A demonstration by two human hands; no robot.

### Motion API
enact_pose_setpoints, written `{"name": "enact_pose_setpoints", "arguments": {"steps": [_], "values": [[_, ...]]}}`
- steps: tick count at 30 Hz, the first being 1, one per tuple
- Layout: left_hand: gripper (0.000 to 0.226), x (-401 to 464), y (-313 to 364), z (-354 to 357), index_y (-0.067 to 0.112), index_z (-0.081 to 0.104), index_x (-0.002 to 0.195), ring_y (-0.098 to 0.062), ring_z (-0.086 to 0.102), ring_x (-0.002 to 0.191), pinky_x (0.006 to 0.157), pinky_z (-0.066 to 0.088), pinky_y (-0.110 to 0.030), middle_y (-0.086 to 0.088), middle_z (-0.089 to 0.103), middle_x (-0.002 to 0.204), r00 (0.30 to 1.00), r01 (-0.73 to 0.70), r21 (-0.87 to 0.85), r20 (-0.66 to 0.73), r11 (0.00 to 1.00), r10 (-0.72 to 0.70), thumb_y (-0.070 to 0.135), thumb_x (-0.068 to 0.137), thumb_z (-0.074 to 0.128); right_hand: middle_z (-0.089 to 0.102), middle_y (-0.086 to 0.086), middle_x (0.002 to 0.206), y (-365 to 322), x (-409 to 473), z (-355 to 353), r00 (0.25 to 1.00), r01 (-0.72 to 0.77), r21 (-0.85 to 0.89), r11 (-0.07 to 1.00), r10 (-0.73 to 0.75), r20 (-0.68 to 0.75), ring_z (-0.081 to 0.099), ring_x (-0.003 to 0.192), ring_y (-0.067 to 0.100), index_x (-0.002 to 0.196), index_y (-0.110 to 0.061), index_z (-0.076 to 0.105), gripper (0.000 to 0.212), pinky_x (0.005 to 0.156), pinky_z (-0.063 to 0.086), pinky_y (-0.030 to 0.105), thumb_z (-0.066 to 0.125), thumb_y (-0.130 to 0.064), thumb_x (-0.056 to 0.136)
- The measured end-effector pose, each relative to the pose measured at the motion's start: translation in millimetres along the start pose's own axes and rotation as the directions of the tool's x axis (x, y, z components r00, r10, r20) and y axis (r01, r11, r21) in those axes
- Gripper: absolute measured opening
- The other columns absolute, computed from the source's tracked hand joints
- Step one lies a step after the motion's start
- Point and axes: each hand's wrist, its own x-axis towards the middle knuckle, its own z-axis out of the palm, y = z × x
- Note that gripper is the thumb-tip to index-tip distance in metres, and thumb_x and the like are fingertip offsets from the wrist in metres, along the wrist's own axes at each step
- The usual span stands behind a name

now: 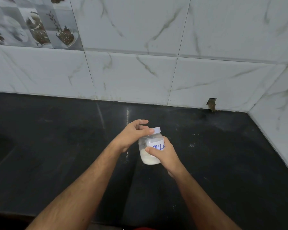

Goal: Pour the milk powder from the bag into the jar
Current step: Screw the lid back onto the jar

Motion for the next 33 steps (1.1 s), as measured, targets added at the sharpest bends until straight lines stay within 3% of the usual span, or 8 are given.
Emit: {"name": "enact_pose_setpoints", "arguments": {"steps": [4, 7, 11, 13, 16, 19, 28, 33], "values": [[0.061, -0.9, -7.9, -12.0, 0.016, 0.055, 0.135, -0.016, 0.065, 0.111, 0.113, 0.040, -0.039, -0.004, 0.073, 0.108, 0.993, 0.033, 0.005, -0.115, 0.999, -0.033, 0.021, 0.080, 0.081, 0.063, -0.011, 0.115, 3.8, 2.2, -3.1, 0.995, -0.013, -0.091, 0.996, 0.004, -0.105, 0.065, 0.104, 0.011, 0.132, -0.025, 0.048, 0.075, 0.082, 0.054, 0.023, 0.088, -0.029, 0.070], [0.059, -0.4, -10.9, -8.4, 0.017, 0.055, 0.136, -0.020, 0.064, 0.115, 0.114, 0.039, -0.043, -0.004, 0.075, 0.114, 0.994, 0.059, -0.064, -0.087, 0.996, -0.065, 0.019, 0.081, 0.077, 0.060, -0.016, 0.110, 2.0, -1.1, 1.4, 0.977, -0.003, -0.239, 0.971, -0.048, -0.206, 0.062, 0.100, 0.008, 0.126, -0.033, 0.045, 0.076, 0.084, 0.054, 0.026, 0.089, -0.034, 0.064], [0.072, -0.8, 1.8, 19.0, 0.016, 0.042, 0.146, -0.016, 0.066, 0.108, 0.097, 0.053, -0.032, -0.004, 0.063, 0.129, 0.996, 0.062, 0.005, -0.071, 0.998, -0.062, 0.044, 0.087, 0.071, 0.059, -0.015, 0.111, 0.9, -7.4, 17.8, 0.969, 0.050, -0.374, 0.926, -0.136, -0.206, 0.061, 0.099, 0.006, 0.118, -0.038, 0.047, 0.075, 0.082, 0.056, 0.031, 0.084, -0.050, 0.053], [0.087, 0.3, 5.7, 29.1, 0.023, 0.040, 0.147, -0.017, 0.069, 0.102, 0.091, 0.057, -0.035, -0.003, 0.061, 0.128, 0.986, 0.071, 0.142, -0.163, 0.987, -0.047, 0.060, 0.076, 0.073, 0.059, -0.016, 0.112, -0.3, -8.5, 24.3, 0.963, 0.073, -0.371, 0.926, -0.162, -0.214, 0.062, 0.100, 0.006, 0.122, -0.037, 0.048, 0.079, 0.082, 0.057, 0.030, 0.083, -0.052, 0.052], [0.080, 0.6, 7.6, 31.9, 0.028, 0.045, 0.140, -0.015, 0.071, 0.094, 0.087, 0.060, -0.039, 0.002, 0.066, 0.114, 0.970, 0.064, 0.233, -0.244, 0.970, -0.005, 0.056, 0.072, 0.076, 0.059, -0.015, 0.112, -2.4, -8.4, 24.6, 0.965, 0.067, -0.342, 0.937, -0.147, -0.215, 0.062, 0.100, 0.007, 0.123, -0.036, 0.045, 0.081, 0.082, 0.057, 0.028, 0.086, -0.049, 0.055], [0.067, -0.6, 6.6, 29.0, 0.030, 0.049, 0.133, -0.016, 0.073, 0.087, 0.083, 0.062, -0.042, 0.002, 0.068, 0.102, 0.982, 0.018, 0.215, -0.185, 0.976, 0.023, 0.045, 0.073, 0.077, 0.063, -0.012, 0.110, -0.5, -9.1, 20.7, 0.975, 0.027, -0.275, 0.961, -0.086, -0.203, 0.064, 0.097, 0.008, 0.128, -0.033, 0.044, 0.084, 0.081, 0.058, 0.029, 0.089, -0.041, 0.059], [0.052, -4.1, 3.3, 21.6, 0.030, 0.057, 0.118, -0.017, 0.072, 0.089, 0.082, 0.062, -0.042, 0.002, 0.067, 0.102, 0.989, -0.081, 0.168, -0.110, 0.982, 0.101, 0.038, 0.071, 0.077, 0.058, -0.019, 0.104, 3.7, -8.1, 26.2, 0.977, 0.041, -0.225, 0.973, -0.087, -0.197, 0.063, 0.094, 0.006, 0.130, -0.033, 0.039, 0.083, 0.071, 0.049, 0.014, 0.091, -0.028, 0.066], [0.061, 1.2, -3.4, 25.8, 0.028, 0.043, 0.137, -0.018, 0.067, 0.103, 0.088, 0.059, -0.034, 0.001, 0.062, 0.120, 0.996, -0.079, 0.160, -0.024, 0.984, 0.084, 0.040, 0.085, 0.072, 0.057, -0.017, 0.113, 15.9, -8.3, 23.6, 0.976, 0.038, -0.198, 0.979, -0.079, -0.204, 0.062, 0.101, 0.007, 0.130, -0.036, 0.035, 0.089, 0.075, 0.050, 0.014, 0.092, -0.028, 0.063]]}}
